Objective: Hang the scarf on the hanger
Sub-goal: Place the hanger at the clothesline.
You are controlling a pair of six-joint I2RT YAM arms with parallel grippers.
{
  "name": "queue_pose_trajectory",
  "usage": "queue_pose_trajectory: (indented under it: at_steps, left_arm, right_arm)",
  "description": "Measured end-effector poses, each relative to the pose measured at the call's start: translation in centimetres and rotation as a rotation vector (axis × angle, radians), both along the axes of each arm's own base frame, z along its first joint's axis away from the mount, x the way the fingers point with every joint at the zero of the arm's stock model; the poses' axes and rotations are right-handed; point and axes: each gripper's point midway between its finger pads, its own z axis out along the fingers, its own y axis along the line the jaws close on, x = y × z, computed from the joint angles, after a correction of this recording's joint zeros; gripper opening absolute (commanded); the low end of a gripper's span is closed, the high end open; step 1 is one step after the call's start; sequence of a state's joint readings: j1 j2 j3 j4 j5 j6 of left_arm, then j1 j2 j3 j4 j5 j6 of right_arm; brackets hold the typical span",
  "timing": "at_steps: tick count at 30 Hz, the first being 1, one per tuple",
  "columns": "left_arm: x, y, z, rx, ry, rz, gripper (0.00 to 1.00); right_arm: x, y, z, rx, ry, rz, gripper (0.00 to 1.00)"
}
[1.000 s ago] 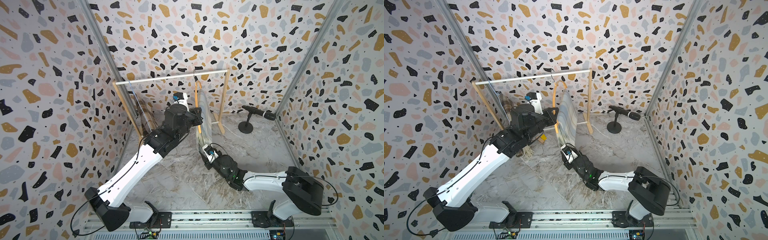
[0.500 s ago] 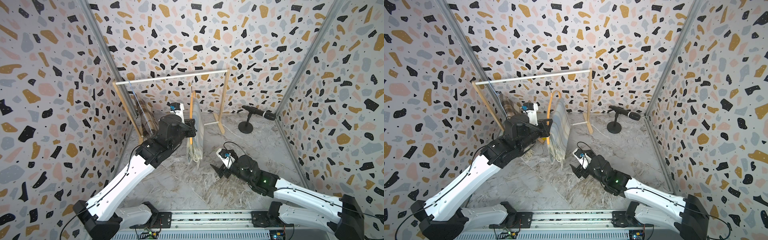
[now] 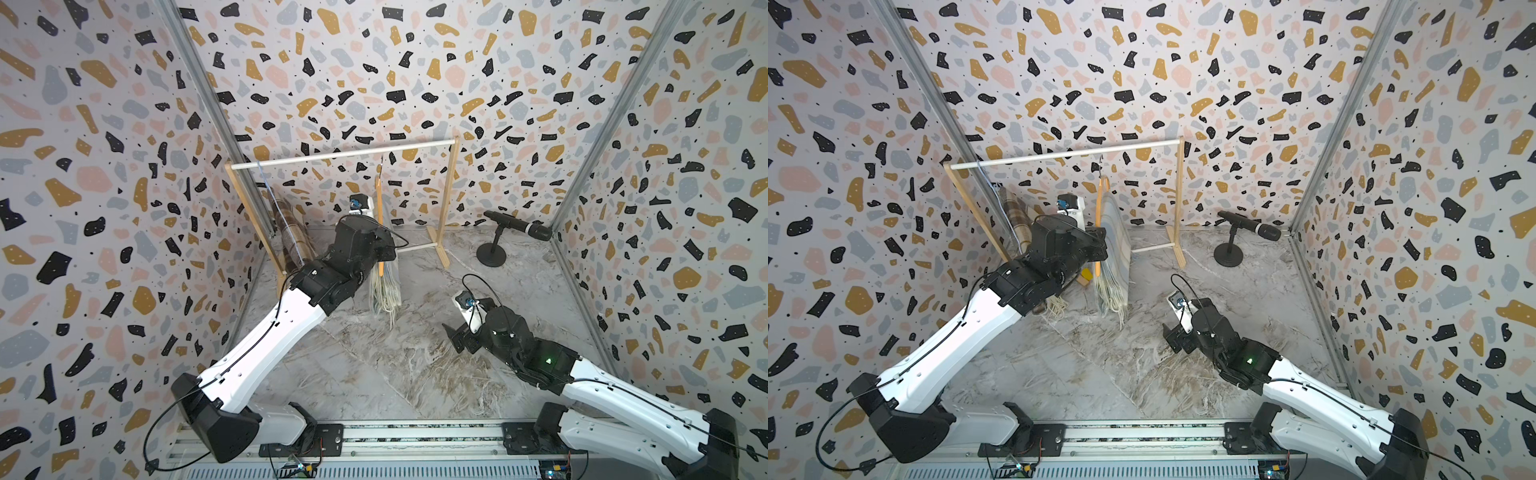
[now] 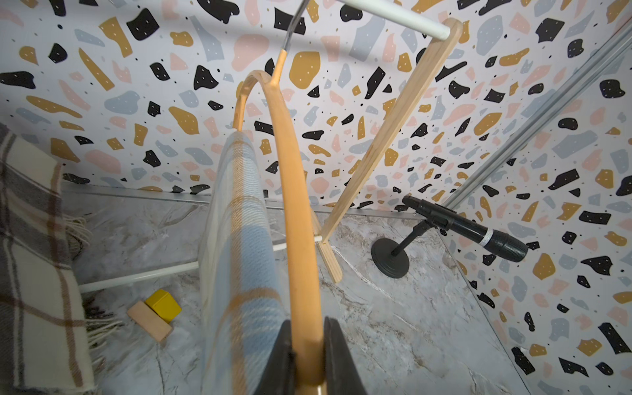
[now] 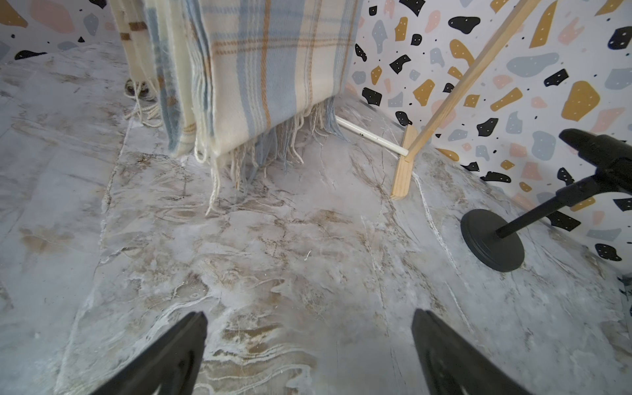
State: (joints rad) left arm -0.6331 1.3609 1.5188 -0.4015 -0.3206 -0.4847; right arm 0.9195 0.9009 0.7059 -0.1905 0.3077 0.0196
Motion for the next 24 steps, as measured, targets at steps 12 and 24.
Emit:
queue_pose_trajectory:
  at_steps: [12, 24]
  left_arm:
    - [5.1, 0.9, 2.1, -0.037, -0.04, 0.077, 0.0]
    - [8.8, 1.2, -1.6, -0.047, 0.061, 0.115, 0.0]
  right_arm:
    - [0.5, -2.0, 0.1, -0.012, -0.024, -0.075, 0.99]
    - [0.7, -2.6, -0.3, -0.02, -0.021, -0.093, 0.99]
